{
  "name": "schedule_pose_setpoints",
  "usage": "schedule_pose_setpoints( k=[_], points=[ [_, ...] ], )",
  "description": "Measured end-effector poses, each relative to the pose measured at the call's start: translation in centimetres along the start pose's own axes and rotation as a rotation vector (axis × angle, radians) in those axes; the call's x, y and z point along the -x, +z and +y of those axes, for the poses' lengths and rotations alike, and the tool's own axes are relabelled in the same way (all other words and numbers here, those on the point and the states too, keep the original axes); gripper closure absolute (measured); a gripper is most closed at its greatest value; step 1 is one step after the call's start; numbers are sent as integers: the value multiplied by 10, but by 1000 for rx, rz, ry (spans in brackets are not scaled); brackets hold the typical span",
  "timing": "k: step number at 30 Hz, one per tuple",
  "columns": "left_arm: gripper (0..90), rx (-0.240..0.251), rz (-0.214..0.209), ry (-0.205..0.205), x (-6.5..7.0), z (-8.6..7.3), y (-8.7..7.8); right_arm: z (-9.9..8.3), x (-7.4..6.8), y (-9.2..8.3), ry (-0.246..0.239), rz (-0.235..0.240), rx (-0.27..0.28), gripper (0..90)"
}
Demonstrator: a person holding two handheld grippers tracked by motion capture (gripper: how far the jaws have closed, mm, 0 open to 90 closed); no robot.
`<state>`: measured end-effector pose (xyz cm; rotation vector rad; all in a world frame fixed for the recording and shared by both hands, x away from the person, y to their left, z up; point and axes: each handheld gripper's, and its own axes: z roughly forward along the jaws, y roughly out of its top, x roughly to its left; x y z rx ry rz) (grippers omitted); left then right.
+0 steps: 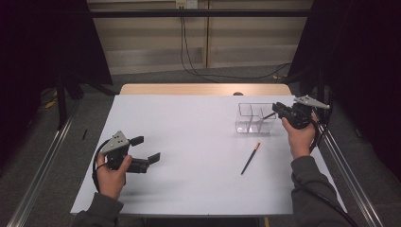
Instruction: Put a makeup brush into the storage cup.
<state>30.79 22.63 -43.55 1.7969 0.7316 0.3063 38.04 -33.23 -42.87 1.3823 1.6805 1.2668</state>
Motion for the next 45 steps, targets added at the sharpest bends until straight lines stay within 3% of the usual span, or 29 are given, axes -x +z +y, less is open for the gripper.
schedule_pose_setpoints(
  k=[5, 10, 15, 16, 24, 28, 32, 33, 37, 44, 45],
  points=[
    [32, -4, 8, 9, 0, 0, 0, -1, -1, -2, -8, 0, 12, 624],
    [32, 6, -24, 7, -1, 0, 1, 1, -2, -5, 3, 11, 28, 535],
    [32, 4, -21, 11, -1, 0, 1, 0, -5, -8, 0, 31, 30, 437],
    [32, -3, 0, 10, 0, 1, 1, -1, -5, -9, -4, 33, 30, 421],
    [32, 2, -16, 10, 0, 1, 1, -1, -10, -15, 9, 40, 36, 286],
    [32, -3, 1, 12, 0, 1, 1, -1, -13, -17, 16, 47, 42, 226],
    [32, 7, -25, 9, 0, 1, 2, -3, -15, -21, 11, 47, 42, 192],
    [32, -1, -3, 11, 1, 1, 1, -3, -16, -21, 5, 48, 37, 182],
    [32, 15, -29, 2, 0, 1, 1, -7, -20, -24, -1, 42, 30, 153],
    [32, 11, -30, 12, 0, 1, 2, -12, -23, -32, 8, 47, 37, 136],
    [32, 2, -11, 4, 1, 1, 2, -13, -23, -33, 4, 51, 38, 131]
  ],
)
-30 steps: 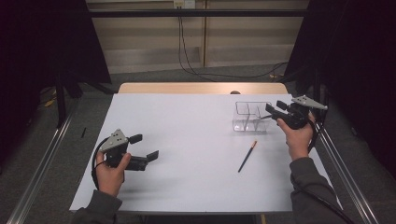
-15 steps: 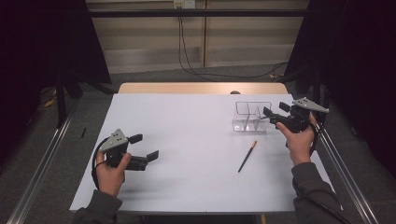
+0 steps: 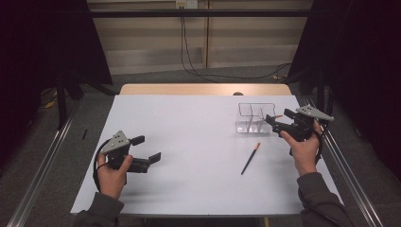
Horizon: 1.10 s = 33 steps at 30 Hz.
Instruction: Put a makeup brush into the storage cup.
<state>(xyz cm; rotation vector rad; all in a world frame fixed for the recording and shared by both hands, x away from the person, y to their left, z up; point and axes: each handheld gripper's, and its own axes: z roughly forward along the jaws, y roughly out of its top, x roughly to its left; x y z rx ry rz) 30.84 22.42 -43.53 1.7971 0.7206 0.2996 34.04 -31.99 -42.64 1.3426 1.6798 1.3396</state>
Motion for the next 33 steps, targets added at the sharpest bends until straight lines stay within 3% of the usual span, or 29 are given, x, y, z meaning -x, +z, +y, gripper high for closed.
schedule_pose_setpoints(
  k=[1, 2, 4, 7, 10, 11, 17, 18, 20, 22, 27, 30, 32, 33],
  points=[
    [32, 0, 3, -3, 0, 0, 0, -1, -1, -1, 10, -1, -4, 130],
    [32, 0, -21, 5, -1, -1, 1, -2, -1, -2, 14, -2, -3, 129],
    [32, -5, 6, 1, 0, -1, 1, -3, -1, -5, 21, -1, 0, 126],
    [32, 4, -16, -6, -1, -1, 2, -6, -1, -11, 23, 0, 0, 121],
    [32, -2, -1, -7, 0, -1, 2, -9, -2, -15, 29, 1, -5, 114],
    [32, 4, -23, -9, -1, -2, 3, -10, -3, -16, 32, 1, -5, 111],
    [32, -4, -6, -4, 0, -1, 4, -14, -7, -25, 22, 11, -16, 107],
    [32, 11, -31, -4, -2, -1, 5, -15, -8, -26, 25, 19, -22, 105],
    [32, 9, -29, -6, -1, 0, 5, -16, -11, -28, 17, 17, -27, 109],
    [32, 4, -6, -1, 0, 1, 4, -17, -13, -30, 14, 31, -30, 106],
    [32, 5, -9, -7, -1, 0, 4, -18, -21, -38, 1, 30, -26, 104],
    [32, 14, -39, -7, -2, 0, 6, -19, -25, -42, -9, 40, -20, 104],
    [32, 6, -17, -5, -1, 1, 6, -21, -28, -44, 5, 48, -19, 105],
    [32, 10, -29, -6, -1, 1, 7, -22, -28, -45, 2, 45, -17, 107]
  ],
)
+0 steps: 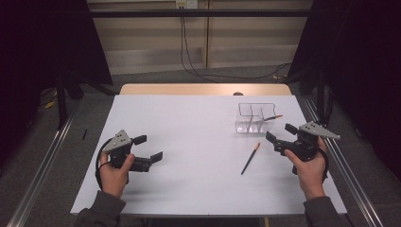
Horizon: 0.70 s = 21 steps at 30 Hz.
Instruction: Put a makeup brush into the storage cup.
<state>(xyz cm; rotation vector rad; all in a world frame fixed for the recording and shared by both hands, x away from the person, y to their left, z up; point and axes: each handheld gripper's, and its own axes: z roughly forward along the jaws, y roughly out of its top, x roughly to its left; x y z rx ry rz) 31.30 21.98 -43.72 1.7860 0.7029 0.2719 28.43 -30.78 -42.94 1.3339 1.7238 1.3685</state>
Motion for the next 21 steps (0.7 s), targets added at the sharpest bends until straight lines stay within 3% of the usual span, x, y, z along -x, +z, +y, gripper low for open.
schedule_pose_setpoints(
  k=[7, 10, 11, 15, 16, 21],
  points=[
    [32, 2, -14, 7, 1, 0, 2, -8, -8, -5, 16, 2, -14, 119],
    [32, 0, -13, 9, 2, 1, 2, -12, -11, -7, 12, 5, -18, 122],
    [32, -11, 7, 10, 3, 1, 2, -13, -13, -7, 11, 11, -26, 124],
    [32, -6, 1, 18, 2, 1, 2, -17, -17, -7, 23, 21, -25, 129],
    [32, -10, 20, 17, 2, 2, 1, -18, -18, -6, 13, 22, -28, 128],
    [32, -7, 19, 5, 3, 1, 0, -18, -24, -5, -3, 27, -27, 133]
  ],
)
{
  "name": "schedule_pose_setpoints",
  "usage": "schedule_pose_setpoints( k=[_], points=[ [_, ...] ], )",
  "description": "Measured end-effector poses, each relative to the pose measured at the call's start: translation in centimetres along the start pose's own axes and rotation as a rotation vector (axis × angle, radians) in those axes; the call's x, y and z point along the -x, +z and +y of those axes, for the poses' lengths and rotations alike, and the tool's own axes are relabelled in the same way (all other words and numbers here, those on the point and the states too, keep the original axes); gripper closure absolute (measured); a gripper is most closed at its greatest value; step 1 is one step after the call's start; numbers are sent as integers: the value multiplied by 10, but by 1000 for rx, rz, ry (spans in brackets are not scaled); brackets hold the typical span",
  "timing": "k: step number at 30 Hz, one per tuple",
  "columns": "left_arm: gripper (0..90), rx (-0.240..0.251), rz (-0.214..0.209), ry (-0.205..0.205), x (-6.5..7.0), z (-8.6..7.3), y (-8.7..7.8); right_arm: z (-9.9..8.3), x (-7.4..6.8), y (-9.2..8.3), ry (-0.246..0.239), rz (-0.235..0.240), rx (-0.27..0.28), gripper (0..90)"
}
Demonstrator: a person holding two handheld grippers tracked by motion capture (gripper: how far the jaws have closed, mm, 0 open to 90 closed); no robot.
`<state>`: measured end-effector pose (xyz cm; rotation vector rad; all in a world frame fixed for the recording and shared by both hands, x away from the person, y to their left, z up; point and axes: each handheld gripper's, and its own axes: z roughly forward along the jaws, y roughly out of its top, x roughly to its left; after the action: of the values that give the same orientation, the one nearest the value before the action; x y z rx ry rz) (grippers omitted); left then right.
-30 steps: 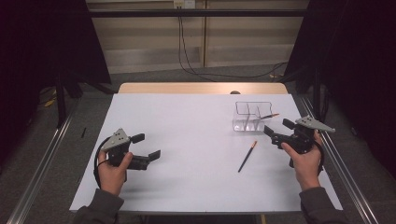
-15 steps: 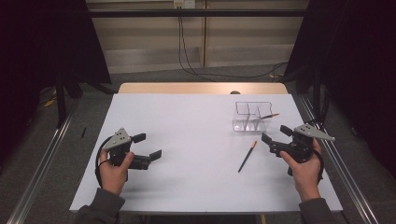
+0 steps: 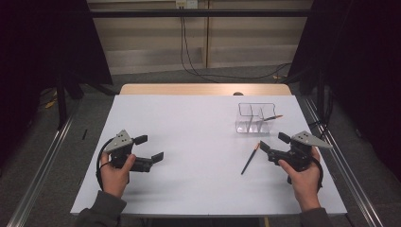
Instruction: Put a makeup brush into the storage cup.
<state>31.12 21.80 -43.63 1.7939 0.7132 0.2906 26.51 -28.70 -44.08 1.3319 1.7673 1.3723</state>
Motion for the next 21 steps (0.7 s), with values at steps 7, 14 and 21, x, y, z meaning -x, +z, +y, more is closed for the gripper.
schedule_pose_setpoints(
  k=[7, 14, 21],
  points=[
    [32, 2, -23, 2, -1, -2, -1, -1, -4, 6, 18, 3, -22, 173],
    [32, -9, 3, -1, -3, -2, -1, 0, -8, 9, -18, -10, -61, 206],
    [32, 0, -12, -7, -4, -3, 0, 3, -9, 10, -26, -8, -89, 234]
  ],
)
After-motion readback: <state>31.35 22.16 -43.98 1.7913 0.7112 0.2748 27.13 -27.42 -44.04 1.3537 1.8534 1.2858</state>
